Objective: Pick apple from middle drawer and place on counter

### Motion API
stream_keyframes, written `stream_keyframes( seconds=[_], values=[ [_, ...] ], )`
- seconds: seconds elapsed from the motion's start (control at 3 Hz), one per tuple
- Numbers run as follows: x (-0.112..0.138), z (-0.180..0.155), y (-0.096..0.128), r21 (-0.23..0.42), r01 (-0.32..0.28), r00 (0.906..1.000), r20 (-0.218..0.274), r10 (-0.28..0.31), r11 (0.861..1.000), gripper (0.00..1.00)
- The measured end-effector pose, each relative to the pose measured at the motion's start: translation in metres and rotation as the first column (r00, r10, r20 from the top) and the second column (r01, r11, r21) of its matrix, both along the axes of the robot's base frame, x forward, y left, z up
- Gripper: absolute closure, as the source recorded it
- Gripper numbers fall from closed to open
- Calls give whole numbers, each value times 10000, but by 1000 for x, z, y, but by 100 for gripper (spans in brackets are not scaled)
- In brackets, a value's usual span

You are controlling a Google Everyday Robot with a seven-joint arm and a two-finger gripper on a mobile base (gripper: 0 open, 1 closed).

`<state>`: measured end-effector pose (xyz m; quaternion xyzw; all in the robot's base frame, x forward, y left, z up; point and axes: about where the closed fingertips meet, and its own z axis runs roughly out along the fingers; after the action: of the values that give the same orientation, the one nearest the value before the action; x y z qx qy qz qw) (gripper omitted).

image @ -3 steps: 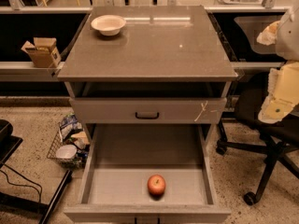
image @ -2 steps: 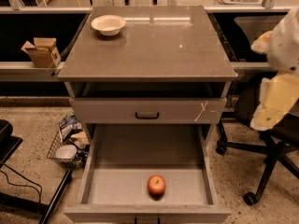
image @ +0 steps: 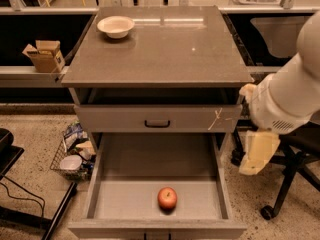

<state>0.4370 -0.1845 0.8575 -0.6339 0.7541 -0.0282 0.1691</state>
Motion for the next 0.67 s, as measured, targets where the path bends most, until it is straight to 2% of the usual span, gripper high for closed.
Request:
stream_keyframes(
  seconds=[0.67],
  values=[
    [1, -114, 29, 692, -512, 9987, 31, 511, 9963, 0]
  ],
)
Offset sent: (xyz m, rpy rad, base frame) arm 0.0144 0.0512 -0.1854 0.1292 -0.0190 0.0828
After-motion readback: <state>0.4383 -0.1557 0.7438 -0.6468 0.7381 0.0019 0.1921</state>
